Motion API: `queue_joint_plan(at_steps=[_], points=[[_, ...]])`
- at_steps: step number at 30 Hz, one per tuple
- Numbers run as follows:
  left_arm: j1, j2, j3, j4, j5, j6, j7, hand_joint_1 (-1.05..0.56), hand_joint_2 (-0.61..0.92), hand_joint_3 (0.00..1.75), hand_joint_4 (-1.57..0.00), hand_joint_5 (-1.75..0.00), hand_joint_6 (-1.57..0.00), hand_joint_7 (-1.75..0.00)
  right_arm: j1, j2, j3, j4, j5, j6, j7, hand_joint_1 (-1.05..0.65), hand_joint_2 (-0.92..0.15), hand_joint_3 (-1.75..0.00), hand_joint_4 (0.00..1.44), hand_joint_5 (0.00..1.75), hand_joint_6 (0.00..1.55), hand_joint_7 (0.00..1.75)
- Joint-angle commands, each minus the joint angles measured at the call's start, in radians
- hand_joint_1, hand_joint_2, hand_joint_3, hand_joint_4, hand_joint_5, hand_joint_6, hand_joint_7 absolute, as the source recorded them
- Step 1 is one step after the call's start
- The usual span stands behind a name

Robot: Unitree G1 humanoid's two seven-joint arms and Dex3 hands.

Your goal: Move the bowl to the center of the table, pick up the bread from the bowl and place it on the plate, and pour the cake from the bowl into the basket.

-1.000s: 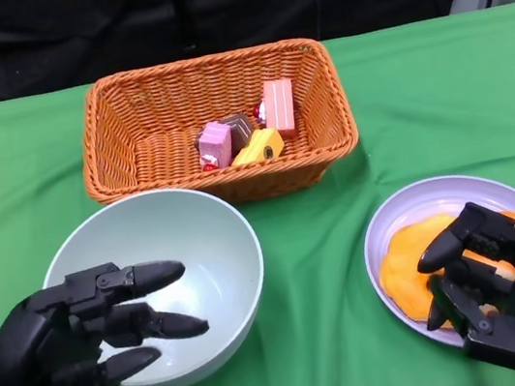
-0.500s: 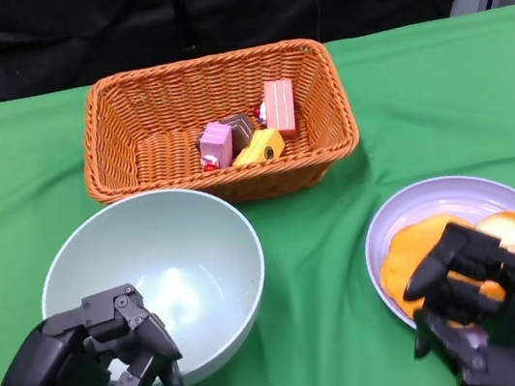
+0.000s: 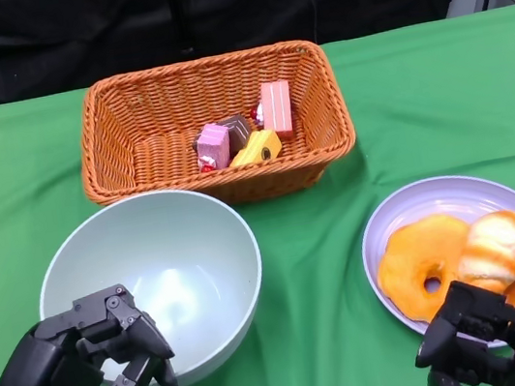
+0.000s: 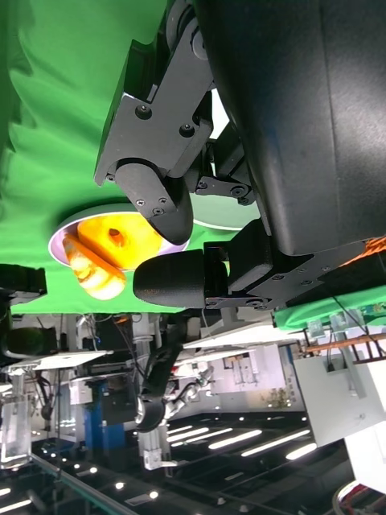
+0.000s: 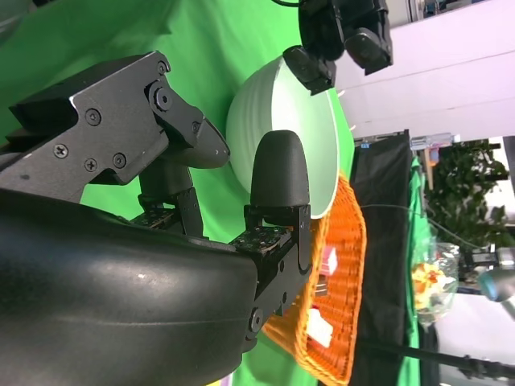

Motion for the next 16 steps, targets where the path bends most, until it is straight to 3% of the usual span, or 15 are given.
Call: queue_joint_plan(at_steps=[1,16], points=[[-0.016,0.005,0.022,0.01,0.01,-0.007,-0.009,-0.04,0.69,0.89,-0.69,-1.55,-0.69,-1.28,-0.006,-0.019,-0.002,0.009,-0.012,-0.016,-0.001,0.04,-0.54,-1.17,0.63,1.75,0.46,1.61],[-0.023,-0.013,0.041,0.017,0.014,-0.006,-0.017,-0.01,0.64,0.97,-0.68,-1.56,-0.69,-1.29,-0.024,-0.02,-0.006,0.028,-0.022,-0.002,-0.015,0.02,-0.54,-1.15,0.59,1.75,0.45,1.61]])
